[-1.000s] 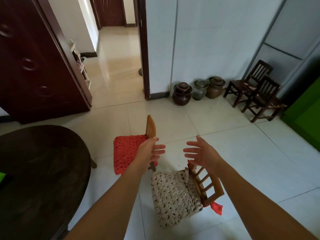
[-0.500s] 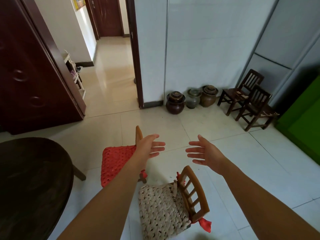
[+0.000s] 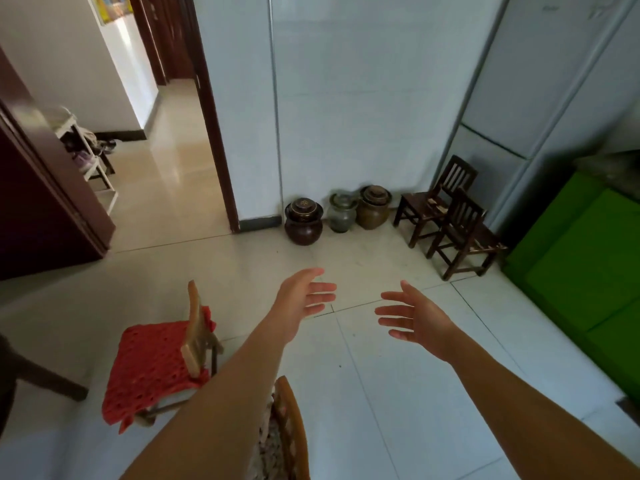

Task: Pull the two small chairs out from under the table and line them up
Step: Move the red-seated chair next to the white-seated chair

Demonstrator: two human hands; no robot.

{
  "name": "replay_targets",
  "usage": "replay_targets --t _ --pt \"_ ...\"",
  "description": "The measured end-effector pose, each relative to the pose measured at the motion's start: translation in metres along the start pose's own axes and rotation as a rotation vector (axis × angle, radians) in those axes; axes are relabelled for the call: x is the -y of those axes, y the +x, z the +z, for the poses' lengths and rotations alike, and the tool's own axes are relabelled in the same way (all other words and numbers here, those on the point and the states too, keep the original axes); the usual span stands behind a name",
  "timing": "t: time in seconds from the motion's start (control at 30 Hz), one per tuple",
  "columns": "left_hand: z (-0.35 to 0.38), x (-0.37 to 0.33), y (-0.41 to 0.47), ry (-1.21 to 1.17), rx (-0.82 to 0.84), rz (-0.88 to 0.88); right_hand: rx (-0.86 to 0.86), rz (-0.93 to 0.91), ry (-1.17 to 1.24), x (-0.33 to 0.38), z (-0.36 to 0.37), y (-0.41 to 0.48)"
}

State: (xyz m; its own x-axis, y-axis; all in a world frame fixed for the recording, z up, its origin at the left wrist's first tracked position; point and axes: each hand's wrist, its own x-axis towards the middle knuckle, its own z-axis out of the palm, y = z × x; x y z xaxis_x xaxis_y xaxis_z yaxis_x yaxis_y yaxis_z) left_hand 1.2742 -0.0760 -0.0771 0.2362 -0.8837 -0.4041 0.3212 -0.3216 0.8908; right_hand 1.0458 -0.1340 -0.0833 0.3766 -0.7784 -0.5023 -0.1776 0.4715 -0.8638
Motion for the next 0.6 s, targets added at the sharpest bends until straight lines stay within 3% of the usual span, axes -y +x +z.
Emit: replay_targets --t 0.27,0.6 --pt "0.076 0.001 0.066 -0.02 0.0 -0.032 -0.027 0.015 0.008 0.025 -0.094 0.038" --pt "0.092 -0.006 0.12 -0.006 -0.059 -0.04 0.068 -0.014 0.002 0.049 -0.105 0.092"
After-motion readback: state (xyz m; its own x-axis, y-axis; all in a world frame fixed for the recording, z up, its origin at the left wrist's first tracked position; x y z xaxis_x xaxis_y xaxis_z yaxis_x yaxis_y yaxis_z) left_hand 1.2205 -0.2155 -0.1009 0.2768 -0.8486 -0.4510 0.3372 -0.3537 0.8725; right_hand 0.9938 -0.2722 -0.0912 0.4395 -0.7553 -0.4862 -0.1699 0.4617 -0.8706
